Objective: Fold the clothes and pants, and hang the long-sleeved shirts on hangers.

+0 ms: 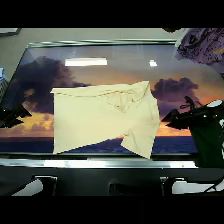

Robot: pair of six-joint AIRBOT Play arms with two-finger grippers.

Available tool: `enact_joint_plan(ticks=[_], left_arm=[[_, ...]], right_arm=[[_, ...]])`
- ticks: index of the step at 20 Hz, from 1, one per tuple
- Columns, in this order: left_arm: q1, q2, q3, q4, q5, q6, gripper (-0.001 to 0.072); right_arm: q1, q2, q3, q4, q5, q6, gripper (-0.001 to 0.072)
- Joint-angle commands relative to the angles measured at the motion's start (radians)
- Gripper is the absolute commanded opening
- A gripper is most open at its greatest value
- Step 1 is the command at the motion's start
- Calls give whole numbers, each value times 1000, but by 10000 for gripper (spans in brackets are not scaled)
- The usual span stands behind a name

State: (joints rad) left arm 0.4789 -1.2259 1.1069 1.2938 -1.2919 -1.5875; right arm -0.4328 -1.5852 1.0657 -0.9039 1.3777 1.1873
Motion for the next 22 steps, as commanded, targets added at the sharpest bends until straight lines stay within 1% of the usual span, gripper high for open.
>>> enact_joint_plan(ticks=[1, 5, 6, 8, 9, 11, 13, 16, 18, 22], left_arm=[[6, 8, -19, -5, -1, 2, 570], [6, 8, -18, -8, -3, -3, 571], [6, 8, -16, -19, -39, -27, 571], [19, 9, -25, -26, -67, -54, 572], [35, 12, -39, -38, -83, -33, 572], [95, 37, -117, -74, -89, 29, 573], [175, 79, -249, -156, -88, 119, 572], [259, 128, -444, -220, -89, 197, 572], [269, 134, -528, -241, -88, 222, 572], [243, 131, -631, -299, -85, 257, 572]], right_arm=[[49, -20, -75, 3, -74, -37, 491], [116, -68, -75, 21, -129, -40, 476], [128, -69, -75, 21, -145, -45, 358], [132, -69, -75, 23, -165, -47, 155], [132, -67, -75, 20, -162, -47, 38], [132, -55, -75, 20, -153, -46, 26], [132, -32, -75, 20, -151, -46, 26], [132, -2, -75, 21, -145, -35, 27], [132, 11, -75, 21, -143, -28, 27], [132, 16, -75, 22, -143, -23, 27]])
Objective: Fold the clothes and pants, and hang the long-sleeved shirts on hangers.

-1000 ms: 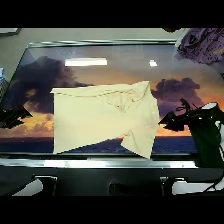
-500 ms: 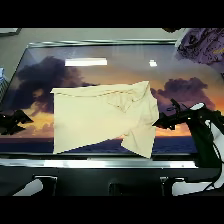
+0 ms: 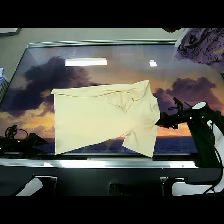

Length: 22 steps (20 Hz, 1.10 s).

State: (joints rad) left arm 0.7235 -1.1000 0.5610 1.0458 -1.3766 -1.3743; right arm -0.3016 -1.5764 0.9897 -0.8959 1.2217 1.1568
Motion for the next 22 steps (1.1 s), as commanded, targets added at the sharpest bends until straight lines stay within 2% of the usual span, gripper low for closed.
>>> enact_joint_plan(ticks=[1, 11, 15, 17, 18, 19, 21, 22], left_arm=[[-9, 5, -99, -56, 0, 44, 572], [-113, -50, -113, -81, 31, 39, 571], [-160, -80, -113, -88, 82, 20, 557], [-195, -103, -113, -106, 95, 21, 526], [-211, -117, -113, -108, 95, 21, 417], [-225, -130, -113, -107, 95, 22, 277], [-235, -139, -113, -108, 98, 31, 66], [-235, -137, -111, -108, 103, 32, 14]], right_arm=[[1, 8, 1, 14, 13, 8, 27], [1, 8, 1, 14, 14, 8, 27], [1, 8, 1, 14, 13, 8, 27], [1, 8, 1, 14, 13, 8, 27], [1, 8, 1, 14, 14, 10, 27], [1, 8, 1, 14, 15, 10, 27], [1, 8, 1, 14, 22, 10, 27], [1, 8, 1, 14, 29, 10, 26]])
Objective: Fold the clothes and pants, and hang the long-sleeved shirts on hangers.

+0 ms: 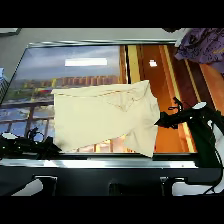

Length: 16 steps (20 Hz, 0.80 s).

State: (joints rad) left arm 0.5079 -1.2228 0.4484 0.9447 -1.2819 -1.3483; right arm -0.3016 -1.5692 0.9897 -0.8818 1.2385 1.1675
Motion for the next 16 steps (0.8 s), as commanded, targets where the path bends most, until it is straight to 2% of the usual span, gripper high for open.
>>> enact_joint_plan(ticks=[1, 4, 7, 10, 14, 16], left_arm=[[-19, -14, 6, -7, 13, 6, 13], [-24, -9, 61, -12, 19, 6, 11], [-75, -5, 225, -29, 24, -12, 10], [-148, -5, 521, -8, 42, -54, 9], [-219, -4, 1057, 219, 59, -204, 9], [-242, 8, 1281, 334, 59, -291, 9]], right_arm=[[1, 1, 1, 0, 19, -1, 26], [19, 29, 4, 16, 21, -21, 25], [109, 85, 79, 1, -41, -19, 24], [199, 127, 284, -96, -123, 75, 24], [260, 181, 644, -292, -137, 195, 24], [265, 240, 784, -332, -125, 230, 24]])
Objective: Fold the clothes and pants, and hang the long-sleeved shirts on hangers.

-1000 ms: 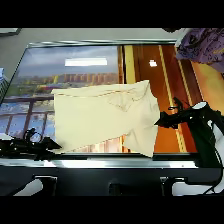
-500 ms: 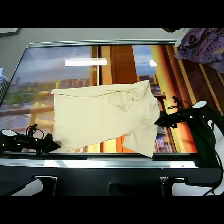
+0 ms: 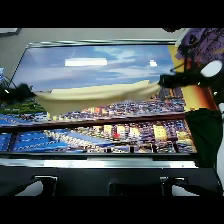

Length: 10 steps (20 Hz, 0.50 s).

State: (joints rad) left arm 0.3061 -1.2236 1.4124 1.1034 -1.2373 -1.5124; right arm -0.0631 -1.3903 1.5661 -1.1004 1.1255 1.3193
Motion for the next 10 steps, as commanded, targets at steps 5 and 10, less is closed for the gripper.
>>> enact_joint_plan(ticks=[5, 10], left_arm=[[-58, 142, 616, 381, 8, -237, 9], [-58, 350, 613, 492, -93, -242, 10]], right_arm=[[26, 339, 333, -176, 4, 146, 23], [26, 579, 333, -201, 61, 200, 23]])
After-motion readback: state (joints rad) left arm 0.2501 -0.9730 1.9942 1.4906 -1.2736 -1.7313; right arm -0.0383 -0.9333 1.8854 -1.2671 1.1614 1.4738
